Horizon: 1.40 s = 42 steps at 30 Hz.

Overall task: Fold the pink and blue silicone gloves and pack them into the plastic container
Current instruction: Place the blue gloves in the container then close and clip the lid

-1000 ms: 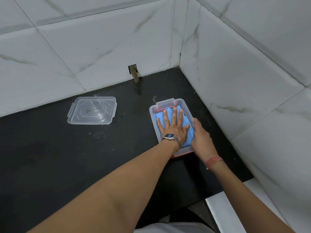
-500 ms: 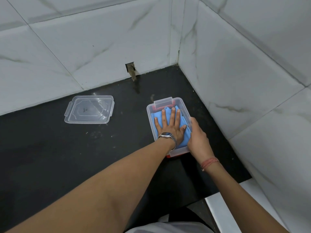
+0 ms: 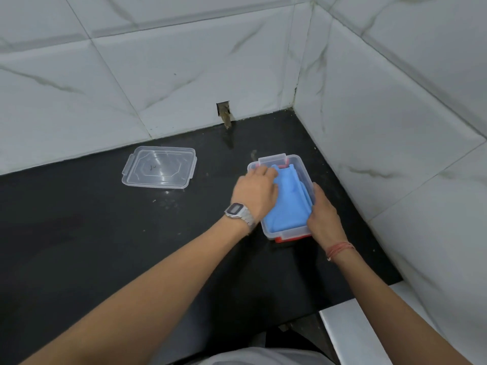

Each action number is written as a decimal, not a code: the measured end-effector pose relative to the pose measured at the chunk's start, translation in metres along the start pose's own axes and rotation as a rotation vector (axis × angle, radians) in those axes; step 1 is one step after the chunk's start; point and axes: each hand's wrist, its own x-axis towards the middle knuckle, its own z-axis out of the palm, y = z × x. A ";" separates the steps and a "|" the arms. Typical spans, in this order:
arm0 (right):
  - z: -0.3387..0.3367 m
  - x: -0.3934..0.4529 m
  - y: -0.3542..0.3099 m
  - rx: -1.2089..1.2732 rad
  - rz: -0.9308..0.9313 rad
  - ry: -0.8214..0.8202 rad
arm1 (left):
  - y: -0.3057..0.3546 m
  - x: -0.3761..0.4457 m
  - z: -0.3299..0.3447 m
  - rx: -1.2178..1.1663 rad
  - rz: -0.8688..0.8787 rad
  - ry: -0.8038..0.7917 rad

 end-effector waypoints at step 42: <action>-0.024 -0.060 -0.050 0.666 -0.311 0.105 | -0.023 -0.013 -0.076 -1.056 -0.385 0.443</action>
